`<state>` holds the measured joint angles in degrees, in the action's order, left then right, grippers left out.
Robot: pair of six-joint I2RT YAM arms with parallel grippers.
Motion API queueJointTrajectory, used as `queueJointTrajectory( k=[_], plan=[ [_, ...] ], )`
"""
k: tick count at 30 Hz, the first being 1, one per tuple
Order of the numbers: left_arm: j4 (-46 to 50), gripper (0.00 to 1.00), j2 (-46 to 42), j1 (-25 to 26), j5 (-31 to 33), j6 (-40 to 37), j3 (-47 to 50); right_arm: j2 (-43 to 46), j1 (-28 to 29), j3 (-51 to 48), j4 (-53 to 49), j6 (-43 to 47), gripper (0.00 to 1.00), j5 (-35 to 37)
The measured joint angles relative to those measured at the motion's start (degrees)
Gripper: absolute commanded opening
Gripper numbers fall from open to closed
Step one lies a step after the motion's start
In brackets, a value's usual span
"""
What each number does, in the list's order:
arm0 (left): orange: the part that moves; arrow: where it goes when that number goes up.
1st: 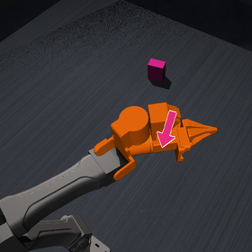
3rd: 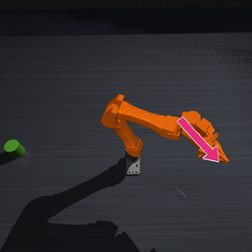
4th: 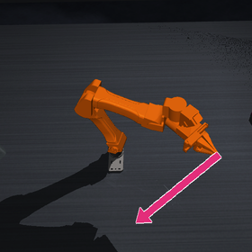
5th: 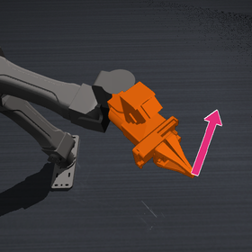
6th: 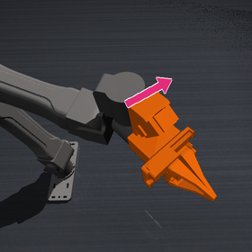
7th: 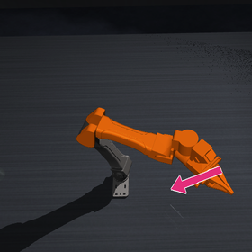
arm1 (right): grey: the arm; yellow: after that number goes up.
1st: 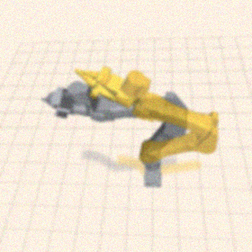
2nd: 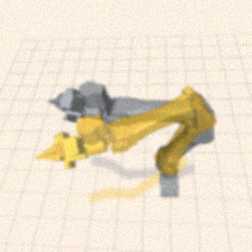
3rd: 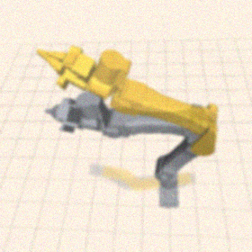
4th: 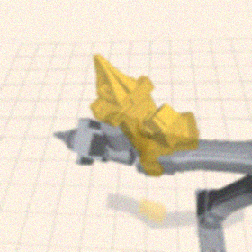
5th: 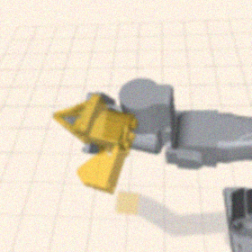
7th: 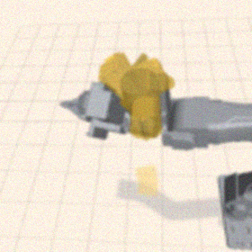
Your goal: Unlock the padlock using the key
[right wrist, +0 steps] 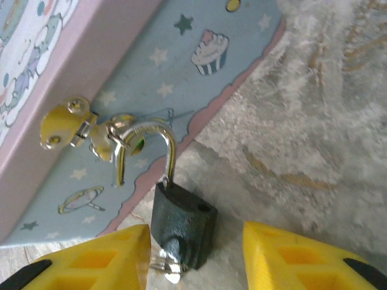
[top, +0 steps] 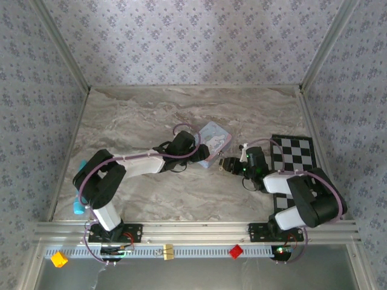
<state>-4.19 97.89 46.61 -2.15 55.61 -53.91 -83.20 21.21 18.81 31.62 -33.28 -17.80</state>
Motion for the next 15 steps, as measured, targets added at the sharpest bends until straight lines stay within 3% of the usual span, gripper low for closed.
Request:
queueJointTrajectory(
  k=[15],
  plan=[
    [0.22,0.8,-0.37,-0.28,0.09,0.0,0.24,-10.34,1.22,5.16,7.72,2.29,0.28,-2.16]
  ],
)
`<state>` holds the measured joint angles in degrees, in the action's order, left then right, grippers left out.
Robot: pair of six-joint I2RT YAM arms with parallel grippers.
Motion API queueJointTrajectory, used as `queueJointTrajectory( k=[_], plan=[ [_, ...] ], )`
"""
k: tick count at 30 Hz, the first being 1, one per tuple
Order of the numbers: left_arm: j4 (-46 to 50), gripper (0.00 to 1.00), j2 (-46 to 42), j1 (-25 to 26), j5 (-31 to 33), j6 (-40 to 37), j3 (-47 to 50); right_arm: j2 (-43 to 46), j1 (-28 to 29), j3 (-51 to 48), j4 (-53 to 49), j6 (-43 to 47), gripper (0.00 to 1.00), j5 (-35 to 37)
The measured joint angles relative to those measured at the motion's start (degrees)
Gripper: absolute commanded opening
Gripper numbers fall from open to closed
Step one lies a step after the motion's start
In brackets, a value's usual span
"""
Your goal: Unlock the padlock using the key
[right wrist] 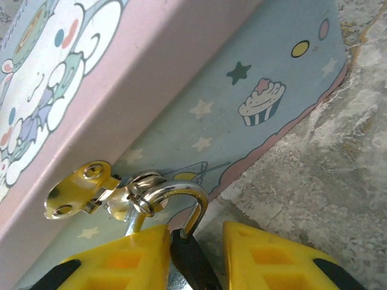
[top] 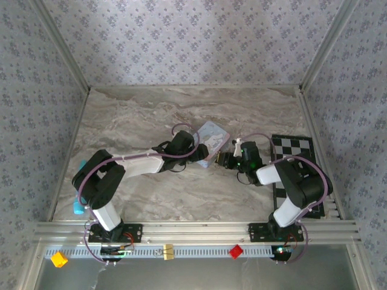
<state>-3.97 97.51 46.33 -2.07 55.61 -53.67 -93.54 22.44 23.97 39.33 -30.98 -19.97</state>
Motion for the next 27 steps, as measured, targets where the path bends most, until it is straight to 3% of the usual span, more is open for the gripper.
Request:
queueJointTrajectory(
  k=[6,21,27],
  plan=[
    [0.09,0.8,-0.02,-0.26,0.0,0.0,0.02,0.0,0.37,-0.04,0.33,-0.02,0.29,0.02],
    [-0.13,0.79,-0.76,-0.48,-0.02,0.22,1.03,0.2,0.59,-4.02,6.67,-5.35,0.05,-3.28],
    [-0.39,0.8,-1.03,-0.48,0.0,0.46,1.44,1.7,-1.36,-5.53,7.26,-8.74,0.02,-4.72]
  ],
)
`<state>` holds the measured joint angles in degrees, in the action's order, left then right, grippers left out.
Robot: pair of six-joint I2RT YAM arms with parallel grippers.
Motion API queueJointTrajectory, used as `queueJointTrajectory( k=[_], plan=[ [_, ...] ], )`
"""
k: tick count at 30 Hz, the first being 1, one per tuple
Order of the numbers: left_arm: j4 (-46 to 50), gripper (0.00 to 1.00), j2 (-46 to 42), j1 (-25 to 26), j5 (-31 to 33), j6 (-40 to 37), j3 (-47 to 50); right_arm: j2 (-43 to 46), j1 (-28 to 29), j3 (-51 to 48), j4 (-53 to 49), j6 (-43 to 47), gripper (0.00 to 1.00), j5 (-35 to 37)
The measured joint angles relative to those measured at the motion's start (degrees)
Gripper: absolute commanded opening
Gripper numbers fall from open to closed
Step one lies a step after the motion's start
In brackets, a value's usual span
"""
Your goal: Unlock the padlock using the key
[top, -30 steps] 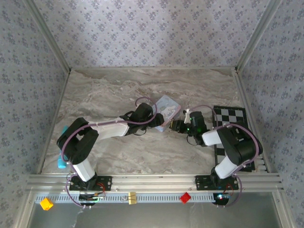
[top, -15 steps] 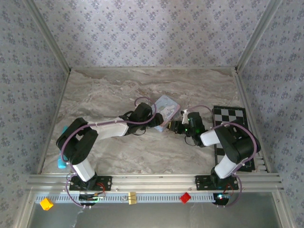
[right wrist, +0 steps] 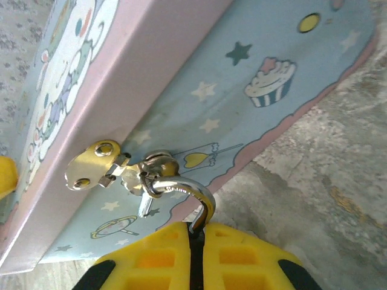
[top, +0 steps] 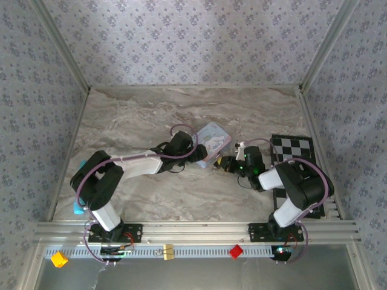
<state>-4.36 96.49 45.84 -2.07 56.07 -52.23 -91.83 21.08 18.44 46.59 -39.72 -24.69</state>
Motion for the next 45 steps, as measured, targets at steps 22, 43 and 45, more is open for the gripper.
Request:
queueJointTrajectory(
  k=[22,43,45],
  plan=[
    [-1.9,0.8,-0.07,-0.15,-0.11,0.5,1.07,8.22,-5.68,0.52,-8.83,-7.67,0.0,0.55],
    [9.14,0.79,13.73,-7.17,-1.27,-12.63,-20.9,35.65,-6.49,3.67,-48.02,6.67,0.32,5.49],
    [11.96,0.79,16.37,-7.76,-1.07,-15.21,-25.62,38.32,-6.47,3.3,-50.01,6.75,0.35,6.1]
  ],
)
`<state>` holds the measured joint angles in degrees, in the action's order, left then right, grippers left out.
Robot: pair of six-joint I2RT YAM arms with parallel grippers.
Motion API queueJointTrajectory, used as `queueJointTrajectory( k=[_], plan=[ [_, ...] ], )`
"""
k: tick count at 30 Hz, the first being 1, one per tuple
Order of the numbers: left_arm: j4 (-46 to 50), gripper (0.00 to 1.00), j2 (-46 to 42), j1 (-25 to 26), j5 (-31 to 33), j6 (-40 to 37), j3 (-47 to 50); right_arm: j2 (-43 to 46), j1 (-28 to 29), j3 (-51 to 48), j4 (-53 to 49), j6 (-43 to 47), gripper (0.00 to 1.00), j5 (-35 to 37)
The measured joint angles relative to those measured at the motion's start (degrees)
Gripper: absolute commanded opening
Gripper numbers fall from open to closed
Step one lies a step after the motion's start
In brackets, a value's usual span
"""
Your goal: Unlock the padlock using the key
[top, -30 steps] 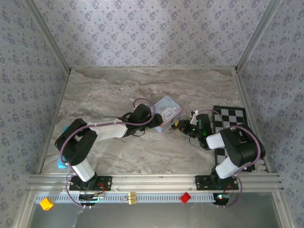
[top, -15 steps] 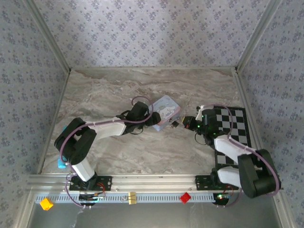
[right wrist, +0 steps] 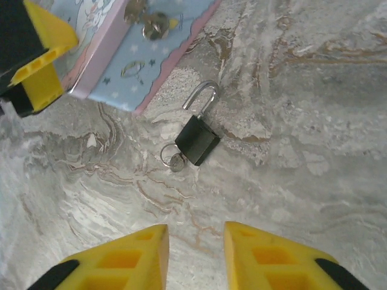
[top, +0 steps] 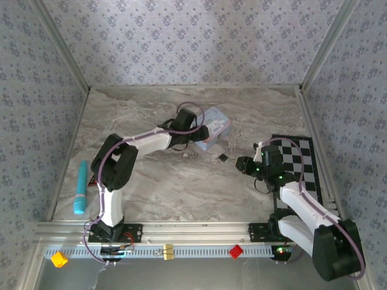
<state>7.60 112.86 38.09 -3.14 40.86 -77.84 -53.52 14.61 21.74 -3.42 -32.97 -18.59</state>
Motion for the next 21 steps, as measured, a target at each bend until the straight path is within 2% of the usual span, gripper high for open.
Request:
queueJointTrajectory(
  k=[7,21],
  plan=[
    [9.6,0.79,6.03,-1.49,2.14,-7.32,-12.39,8.63,0.0,-0.52,-6.32,-0.42,0.41,3.08],
    [14.14,0.8,12.2,-6.49,5.64,-13.31,-23.26,14.67,-0.02,-1.29,-12.85,-0.72,0.48,5.77]
  ],
)
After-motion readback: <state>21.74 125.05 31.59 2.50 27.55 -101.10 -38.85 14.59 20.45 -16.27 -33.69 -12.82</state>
